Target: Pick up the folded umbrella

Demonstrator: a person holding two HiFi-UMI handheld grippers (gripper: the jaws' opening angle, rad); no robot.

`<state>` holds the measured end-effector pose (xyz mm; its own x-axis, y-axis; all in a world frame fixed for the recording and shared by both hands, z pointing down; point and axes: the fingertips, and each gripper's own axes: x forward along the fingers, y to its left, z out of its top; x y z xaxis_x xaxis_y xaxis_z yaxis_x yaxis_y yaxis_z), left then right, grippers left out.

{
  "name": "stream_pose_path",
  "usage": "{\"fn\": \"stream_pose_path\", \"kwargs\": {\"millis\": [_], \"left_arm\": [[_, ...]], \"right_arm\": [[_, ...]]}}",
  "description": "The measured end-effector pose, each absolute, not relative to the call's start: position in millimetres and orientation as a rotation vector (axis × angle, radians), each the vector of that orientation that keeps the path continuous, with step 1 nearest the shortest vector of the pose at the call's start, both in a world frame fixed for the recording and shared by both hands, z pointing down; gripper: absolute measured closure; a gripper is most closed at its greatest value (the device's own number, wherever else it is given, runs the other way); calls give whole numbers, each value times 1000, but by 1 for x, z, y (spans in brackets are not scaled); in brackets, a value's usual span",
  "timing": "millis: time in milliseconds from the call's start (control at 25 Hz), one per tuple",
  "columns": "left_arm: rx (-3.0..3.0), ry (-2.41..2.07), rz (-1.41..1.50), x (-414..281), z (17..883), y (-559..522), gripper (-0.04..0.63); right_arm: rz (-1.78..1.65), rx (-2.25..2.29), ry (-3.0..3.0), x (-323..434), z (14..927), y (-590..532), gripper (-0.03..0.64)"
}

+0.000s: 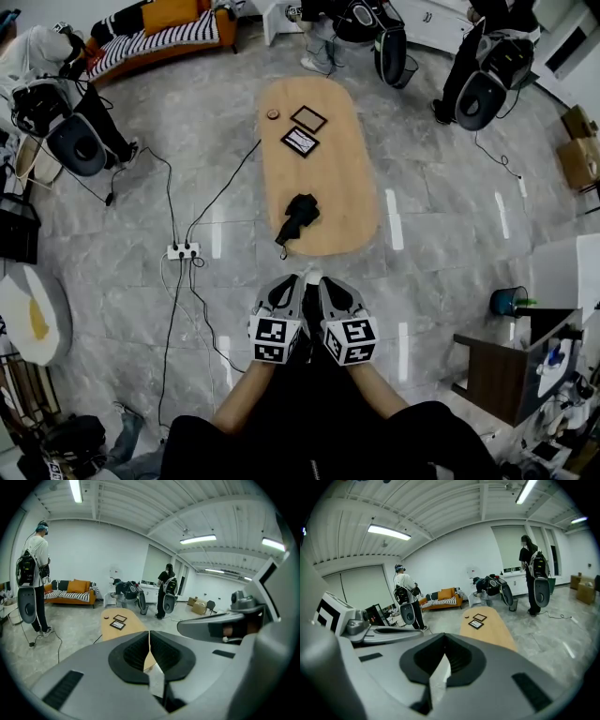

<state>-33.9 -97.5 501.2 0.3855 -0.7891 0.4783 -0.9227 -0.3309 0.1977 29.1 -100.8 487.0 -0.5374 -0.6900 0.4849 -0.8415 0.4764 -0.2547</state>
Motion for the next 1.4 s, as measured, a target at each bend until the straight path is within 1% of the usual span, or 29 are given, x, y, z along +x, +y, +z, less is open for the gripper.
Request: {"fn": "stream_pose_path", "kwargs": {"millis": [840,1160,1400], "left_arm": [[1992,-1565,509,-76,561,-239,577],[1930,-1592,539,-85,580,-270,577],[1915,-1588,540,-83,591,-275,577]], "right_arm": [[878,1053,-2336,1,570,-262,600],[960,958,-2282,-7,615,-308,506],[1054,910,-2176,-15,673,-328,434]]}}
